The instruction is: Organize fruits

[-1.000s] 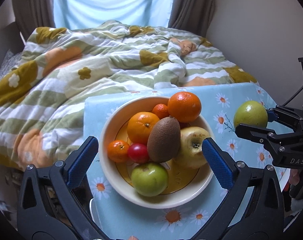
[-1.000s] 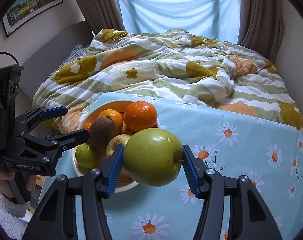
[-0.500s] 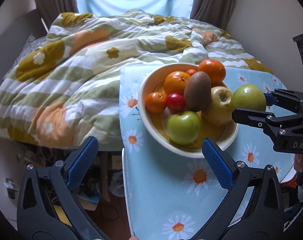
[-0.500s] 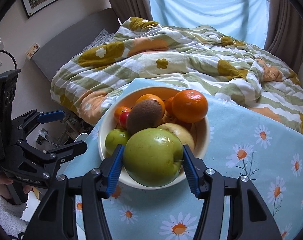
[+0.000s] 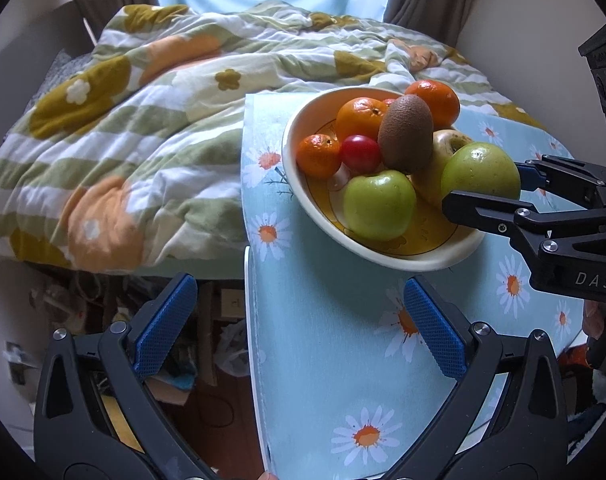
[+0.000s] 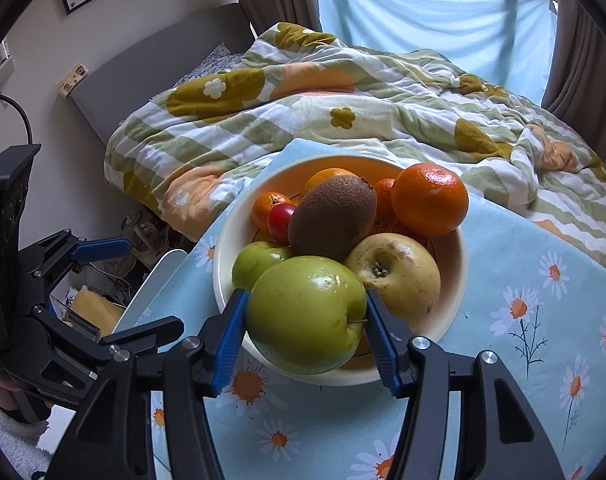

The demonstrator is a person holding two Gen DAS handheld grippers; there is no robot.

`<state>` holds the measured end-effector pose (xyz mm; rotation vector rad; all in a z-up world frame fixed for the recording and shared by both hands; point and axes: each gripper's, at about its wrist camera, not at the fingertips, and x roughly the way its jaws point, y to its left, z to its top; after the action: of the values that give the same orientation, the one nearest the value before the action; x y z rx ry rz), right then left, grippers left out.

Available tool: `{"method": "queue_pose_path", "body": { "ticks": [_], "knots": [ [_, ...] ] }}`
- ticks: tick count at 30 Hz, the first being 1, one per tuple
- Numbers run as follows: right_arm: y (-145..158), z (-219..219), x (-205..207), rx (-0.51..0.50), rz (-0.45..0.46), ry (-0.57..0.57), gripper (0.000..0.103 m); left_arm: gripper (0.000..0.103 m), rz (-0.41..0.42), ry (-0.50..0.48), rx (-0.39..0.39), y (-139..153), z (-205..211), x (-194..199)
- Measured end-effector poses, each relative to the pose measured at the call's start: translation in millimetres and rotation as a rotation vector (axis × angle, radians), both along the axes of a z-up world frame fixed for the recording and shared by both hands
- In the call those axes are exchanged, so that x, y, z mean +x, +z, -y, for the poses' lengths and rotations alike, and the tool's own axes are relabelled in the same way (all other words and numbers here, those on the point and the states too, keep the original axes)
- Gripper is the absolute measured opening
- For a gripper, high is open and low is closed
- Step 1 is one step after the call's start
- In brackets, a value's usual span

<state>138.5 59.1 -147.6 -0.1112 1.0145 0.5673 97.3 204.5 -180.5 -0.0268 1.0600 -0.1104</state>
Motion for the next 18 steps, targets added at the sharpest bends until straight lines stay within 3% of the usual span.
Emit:
{"method": "queue_pose_path", "body": {
  "ticks": [2, 6, 13, 18],
  "knots": [
    [1, 0, 0, 0.006, 0.005, -0.006, 0.055, 0.103, -0.001, -0.005, 0.001, 0, 0, 0],
    [7, 4, -1, 0.037, 0.028, -0.034, 0.073, 0.103, -0.003, -0.011, -0.004, -2, -1, -1],
    [11, 6, -2, 0.042, 0.042, -0.046, 0.073, 0.103, -0.002, -0.008, 0.002, 1, 2, -2],
    [25, 17, -3, 0.05, 0.049, -0.045, 0.073, 0.103, 0.019, 0.008, 0.008, 19, 11, -4]
  ]
}}
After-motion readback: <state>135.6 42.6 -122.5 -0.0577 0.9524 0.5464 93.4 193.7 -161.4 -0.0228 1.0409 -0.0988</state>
